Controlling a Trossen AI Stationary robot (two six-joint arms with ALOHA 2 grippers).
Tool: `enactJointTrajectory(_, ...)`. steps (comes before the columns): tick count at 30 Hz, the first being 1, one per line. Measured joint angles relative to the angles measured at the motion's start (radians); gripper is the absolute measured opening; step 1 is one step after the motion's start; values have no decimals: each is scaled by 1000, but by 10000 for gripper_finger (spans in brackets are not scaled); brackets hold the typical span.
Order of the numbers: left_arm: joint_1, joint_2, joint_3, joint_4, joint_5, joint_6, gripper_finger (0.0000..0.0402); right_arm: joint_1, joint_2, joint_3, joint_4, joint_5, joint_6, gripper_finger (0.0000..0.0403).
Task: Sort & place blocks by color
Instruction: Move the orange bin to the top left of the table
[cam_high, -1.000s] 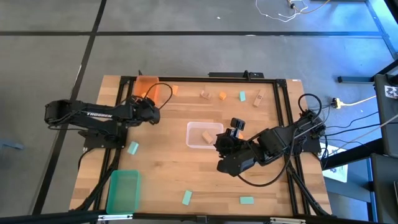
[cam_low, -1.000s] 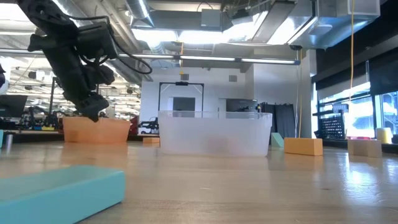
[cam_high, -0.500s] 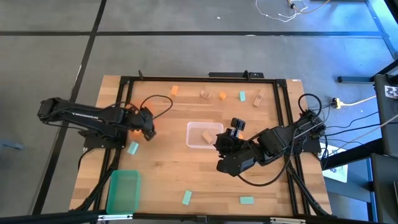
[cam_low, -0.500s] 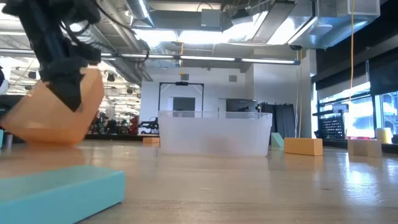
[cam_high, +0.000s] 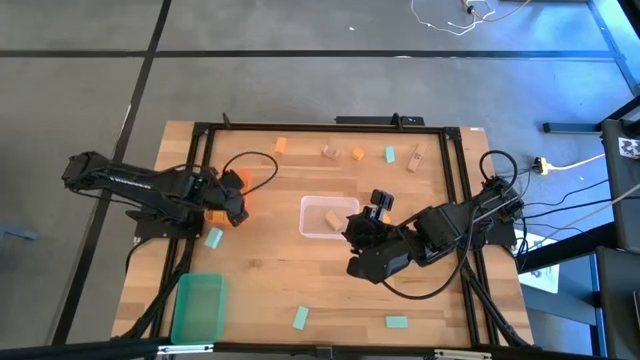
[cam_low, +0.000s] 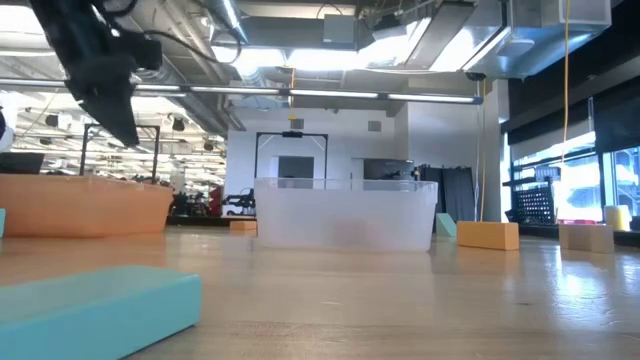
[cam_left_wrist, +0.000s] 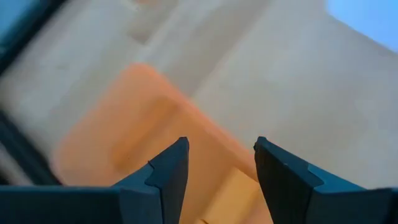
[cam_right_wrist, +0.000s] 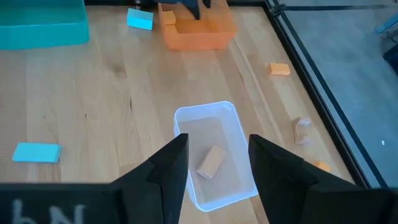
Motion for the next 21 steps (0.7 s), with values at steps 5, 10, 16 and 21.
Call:
enactJointTrajectory(5,-86,0,61,-98,173,36,172,-1,-2,-25,39,2,-13,168)
enactJointTrajectory(10,-182,0,78,-218,330,-60,172,-22,-2,-122,150,-21,-83,168)
enactJointTrajectory(16,-308,-2,40,-229,437,-189,172,-107,0,-280,489,-239,-156,168)
enactJointTrajectory(21,-390,-2,-36,-188,407,-238,172,-176,0,-430,834,-421,-279,168)
